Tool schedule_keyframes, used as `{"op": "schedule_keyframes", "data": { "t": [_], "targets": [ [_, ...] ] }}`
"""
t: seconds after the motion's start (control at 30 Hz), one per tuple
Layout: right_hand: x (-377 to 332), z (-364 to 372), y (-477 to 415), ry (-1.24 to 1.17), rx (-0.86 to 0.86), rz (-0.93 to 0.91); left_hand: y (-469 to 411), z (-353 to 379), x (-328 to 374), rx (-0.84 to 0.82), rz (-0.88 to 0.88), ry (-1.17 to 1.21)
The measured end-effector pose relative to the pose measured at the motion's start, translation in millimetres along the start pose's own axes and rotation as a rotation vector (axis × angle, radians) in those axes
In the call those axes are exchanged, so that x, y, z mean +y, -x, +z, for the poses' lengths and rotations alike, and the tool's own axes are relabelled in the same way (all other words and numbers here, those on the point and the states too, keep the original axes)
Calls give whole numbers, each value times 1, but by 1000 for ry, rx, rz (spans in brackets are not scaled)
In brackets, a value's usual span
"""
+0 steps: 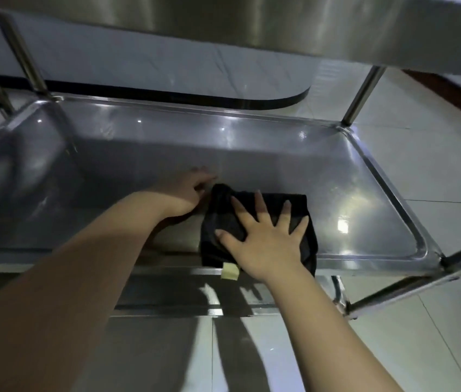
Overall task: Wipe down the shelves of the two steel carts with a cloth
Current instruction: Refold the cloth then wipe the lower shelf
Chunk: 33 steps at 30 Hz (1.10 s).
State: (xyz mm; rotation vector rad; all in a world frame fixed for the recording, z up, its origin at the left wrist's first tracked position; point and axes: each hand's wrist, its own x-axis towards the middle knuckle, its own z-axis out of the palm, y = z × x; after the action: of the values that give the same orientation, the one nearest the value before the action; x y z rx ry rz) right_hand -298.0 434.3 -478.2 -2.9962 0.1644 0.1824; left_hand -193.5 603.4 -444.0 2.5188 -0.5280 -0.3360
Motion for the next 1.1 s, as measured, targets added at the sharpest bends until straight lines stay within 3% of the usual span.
{"op": "schedule_keyframes", "data": {
  "t": [0.13, 0.23, 0.37, 0.47, 0.53, 0.67, 0.83, 0.97, 1.1],
  "targets": [
    [2, -5, 1, 28, -50, 10, 41, -12, -57, 136, -45, -289],
    [-10, -7, -6, 41, -77, 52, 60, -6, -84, 172, -84, -371],
    [-72, 2, -22, 14, -30, 10, 62, 0, -88, 290, -34, -312],
    [-126, 11, -20, 24, -26, -152, 69, -4, -91, 522, -49, -168],
    [-123, 12, -21, 10, -18, -226, 74, -7, -92, 618, -93, -96],
    [-25, -3, -29, 2, -41, -147, 70, -6, -93, 538, -142, -134],
    [77, -29, -20, -108, -77, 314, 67, -1, -89, 510, -143, -132],
    [34, -19, -22, -96, -47, 351, 65, 2, -84, 498, -168, -168],
    [-83, 9, -13, -20, 8, 37, 69, -1, -89, 541, -127, -143]
  ]
}}
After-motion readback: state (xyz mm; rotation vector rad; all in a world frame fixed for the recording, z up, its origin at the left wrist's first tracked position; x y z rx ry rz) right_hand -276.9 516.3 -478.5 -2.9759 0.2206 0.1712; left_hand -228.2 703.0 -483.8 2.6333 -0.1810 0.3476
